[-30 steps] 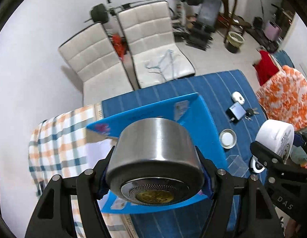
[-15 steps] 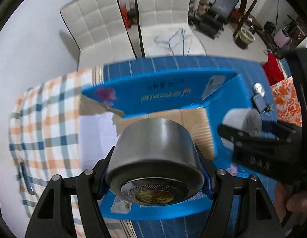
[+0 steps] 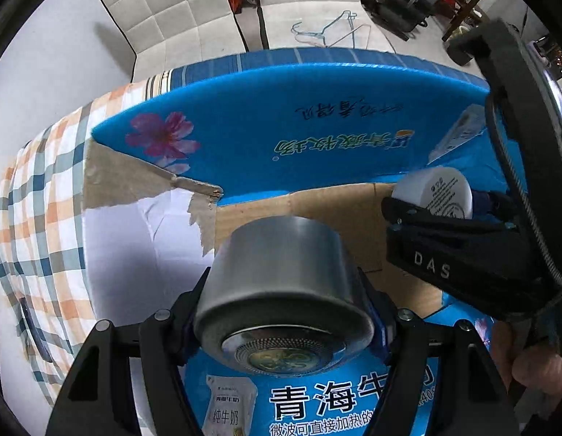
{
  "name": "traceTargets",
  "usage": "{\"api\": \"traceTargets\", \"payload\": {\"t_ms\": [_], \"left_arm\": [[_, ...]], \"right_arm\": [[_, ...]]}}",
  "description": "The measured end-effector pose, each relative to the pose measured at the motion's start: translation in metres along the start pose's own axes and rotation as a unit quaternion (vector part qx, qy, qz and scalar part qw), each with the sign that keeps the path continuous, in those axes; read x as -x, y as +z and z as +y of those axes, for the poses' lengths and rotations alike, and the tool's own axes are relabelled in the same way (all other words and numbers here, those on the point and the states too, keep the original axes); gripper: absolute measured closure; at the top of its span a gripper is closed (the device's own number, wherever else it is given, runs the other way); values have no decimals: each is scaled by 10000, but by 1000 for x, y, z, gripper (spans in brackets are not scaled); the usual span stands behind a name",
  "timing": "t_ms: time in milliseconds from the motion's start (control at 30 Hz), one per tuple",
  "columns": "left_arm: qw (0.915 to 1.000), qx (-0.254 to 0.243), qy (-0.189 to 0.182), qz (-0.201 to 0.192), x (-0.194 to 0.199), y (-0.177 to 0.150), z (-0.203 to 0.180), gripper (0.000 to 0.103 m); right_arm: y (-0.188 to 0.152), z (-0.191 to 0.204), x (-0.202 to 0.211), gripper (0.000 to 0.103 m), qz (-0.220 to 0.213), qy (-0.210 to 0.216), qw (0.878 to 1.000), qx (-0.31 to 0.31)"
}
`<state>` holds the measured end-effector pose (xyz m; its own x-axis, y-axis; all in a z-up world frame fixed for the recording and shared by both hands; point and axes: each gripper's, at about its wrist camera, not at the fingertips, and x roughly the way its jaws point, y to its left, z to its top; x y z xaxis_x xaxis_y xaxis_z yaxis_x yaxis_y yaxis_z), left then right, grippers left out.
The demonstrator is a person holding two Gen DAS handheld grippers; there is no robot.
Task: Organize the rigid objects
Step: 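Lower the silver tin into the box with the left tool while the right tool places the jar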
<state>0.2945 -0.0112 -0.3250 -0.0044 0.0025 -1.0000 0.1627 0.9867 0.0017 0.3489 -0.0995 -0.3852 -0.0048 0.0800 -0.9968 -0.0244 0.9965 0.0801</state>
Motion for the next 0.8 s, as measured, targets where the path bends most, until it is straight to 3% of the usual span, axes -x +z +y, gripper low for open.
{"api": "traceTargets", "payload": {"t_ms": [167, 300, 533, 800], "left_arm": [[9999, 73, -75, 84, -5, -3, 1, 34], [9995, 169, -231, 139, -6, -4, 2, 34], [9971, 146, -689, 281, -28, 11, -6, 34], [9937, 148, -1011, 457, -63, 31, -22, 35]], "right_arm": [[8, -3, -1, 30, 95, 104, 9998, -151], [8, -9, 16, 17, 23, 191, 9995, -249], [8, -28, 44, 16, -97, 212, 9976, -645], [11, -37, 43, 16, -101, 79, 9974, -715]]}}
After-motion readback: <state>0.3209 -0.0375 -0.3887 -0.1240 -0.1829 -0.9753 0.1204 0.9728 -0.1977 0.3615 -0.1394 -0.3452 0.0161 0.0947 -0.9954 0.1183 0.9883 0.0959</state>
